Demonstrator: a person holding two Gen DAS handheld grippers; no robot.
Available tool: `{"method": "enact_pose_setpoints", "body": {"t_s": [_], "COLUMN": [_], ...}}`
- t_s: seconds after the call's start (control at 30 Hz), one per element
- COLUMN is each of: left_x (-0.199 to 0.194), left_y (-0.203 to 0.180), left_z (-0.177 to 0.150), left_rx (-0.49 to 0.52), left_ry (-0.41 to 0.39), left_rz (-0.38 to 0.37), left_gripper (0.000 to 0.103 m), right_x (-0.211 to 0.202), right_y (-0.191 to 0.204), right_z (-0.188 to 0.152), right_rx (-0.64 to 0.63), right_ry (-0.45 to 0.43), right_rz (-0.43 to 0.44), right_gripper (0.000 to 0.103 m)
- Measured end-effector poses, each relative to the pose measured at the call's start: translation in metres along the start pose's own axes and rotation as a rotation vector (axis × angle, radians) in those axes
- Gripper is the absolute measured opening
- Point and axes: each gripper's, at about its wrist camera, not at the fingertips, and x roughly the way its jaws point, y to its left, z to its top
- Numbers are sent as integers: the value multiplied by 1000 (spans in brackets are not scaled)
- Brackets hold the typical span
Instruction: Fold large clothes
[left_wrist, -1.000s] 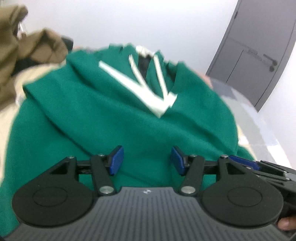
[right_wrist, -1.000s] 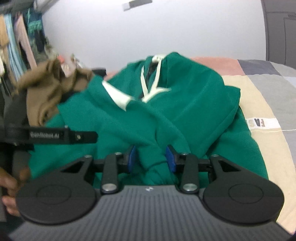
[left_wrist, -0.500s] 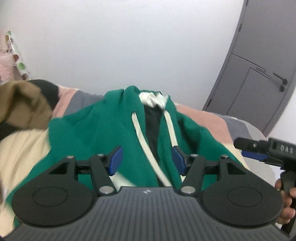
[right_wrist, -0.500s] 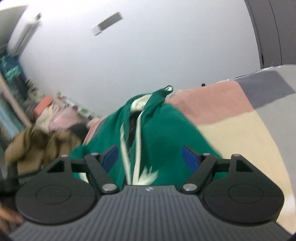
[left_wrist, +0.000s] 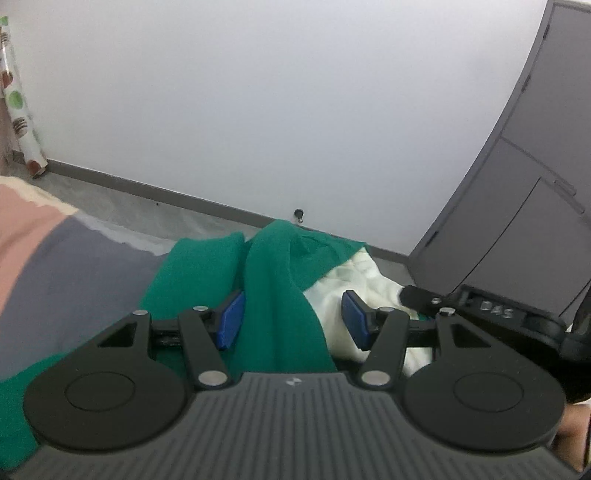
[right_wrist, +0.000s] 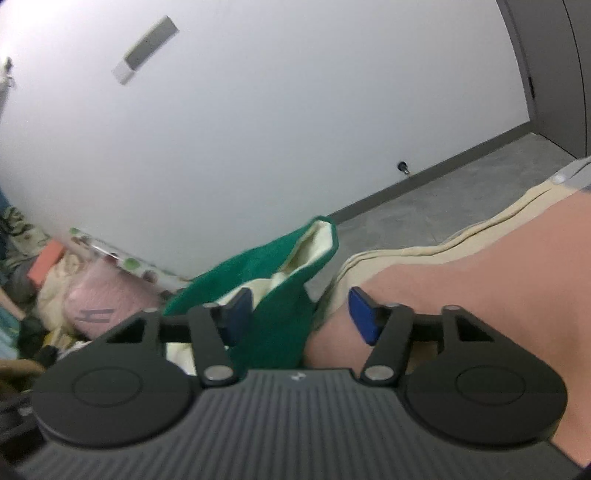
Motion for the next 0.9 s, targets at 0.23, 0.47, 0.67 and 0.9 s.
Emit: {"method": "enact_pose_setpoints", "body": {"t_s": [0.23, 0.47, 0.67, 0.9], "left_x": [28, 33, -21, -134], "left_y": [-6, -17, -19, -42], "left_z": [17, 25, 43, 39], "left_rx": [50, 135, 132, 172], "left_ry": [25, 146, 117, -15], "left_rz": [2, 131, 138, 13], "left_gripper": [60, 10, 9, 9], "right_x": [37, 23, -24, -113], "right_y": [13, 47, 61, 94], "right_z": [1, 11, 23, 21], "right_rx": [-74, -215, -299, -435], "right_ry": [29, -8, -117, -252], "right_rz": [54, 19, 64, 136], "right_gripper": [26, 8, 8, 8]}}
